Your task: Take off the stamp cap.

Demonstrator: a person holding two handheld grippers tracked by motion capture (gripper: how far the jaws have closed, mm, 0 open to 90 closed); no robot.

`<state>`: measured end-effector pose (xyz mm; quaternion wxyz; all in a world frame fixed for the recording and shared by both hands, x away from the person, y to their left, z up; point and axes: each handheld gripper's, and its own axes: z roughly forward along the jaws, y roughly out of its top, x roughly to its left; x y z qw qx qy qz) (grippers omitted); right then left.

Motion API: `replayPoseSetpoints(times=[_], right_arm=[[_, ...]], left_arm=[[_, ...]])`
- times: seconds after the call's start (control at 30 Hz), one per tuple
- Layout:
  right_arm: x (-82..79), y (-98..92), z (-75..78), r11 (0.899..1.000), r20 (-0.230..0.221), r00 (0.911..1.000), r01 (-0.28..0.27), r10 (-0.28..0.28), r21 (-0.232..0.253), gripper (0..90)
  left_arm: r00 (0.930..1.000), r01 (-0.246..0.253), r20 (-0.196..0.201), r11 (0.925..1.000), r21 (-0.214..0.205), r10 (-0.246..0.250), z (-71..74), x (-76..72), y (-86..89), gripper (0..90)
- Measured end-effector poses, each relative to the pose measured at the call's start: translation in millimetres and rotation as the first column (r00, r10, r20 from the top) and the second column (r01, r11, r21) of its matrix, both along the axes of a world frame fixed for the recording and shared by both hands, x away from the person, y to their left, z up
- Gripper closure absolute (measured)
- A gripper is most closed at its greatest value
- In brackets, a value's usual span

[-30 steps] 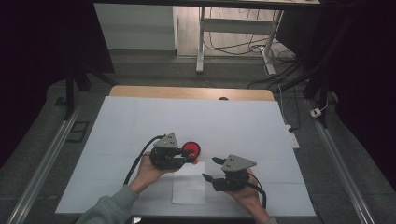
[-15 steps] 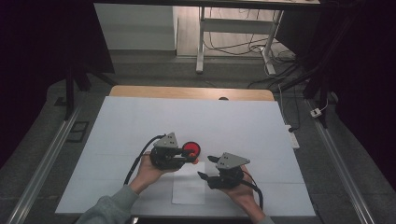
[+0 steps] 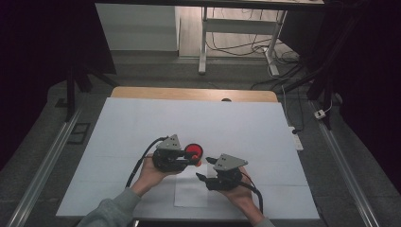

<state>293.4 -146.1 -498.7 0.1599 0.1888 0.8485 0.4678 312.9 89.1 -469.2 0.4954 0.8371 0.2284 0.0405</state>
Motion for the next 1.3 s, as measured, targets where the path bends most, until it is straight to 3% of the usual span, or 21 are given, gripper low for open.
replayPoseSetpoints(times=[0.6,1.3], right_arm=[[-0.6,16.3,-0.9,1.000,0.006,0.9999,-0.010,0.010,0.003,36.9],[-0.3,15.0,1.8,0.999,0.036,0.9989,0.029,-0.030,0.015,48.7]], left_arm=[[1.0000,-0.001,-0.004,1.0000,0.002,0.001,-1.3,1.4,1.0,71.7],[1.0000,-0.004,-0.003,1.0000,-0.003,0.004,-1.7,1.5,1.1,71.7]])
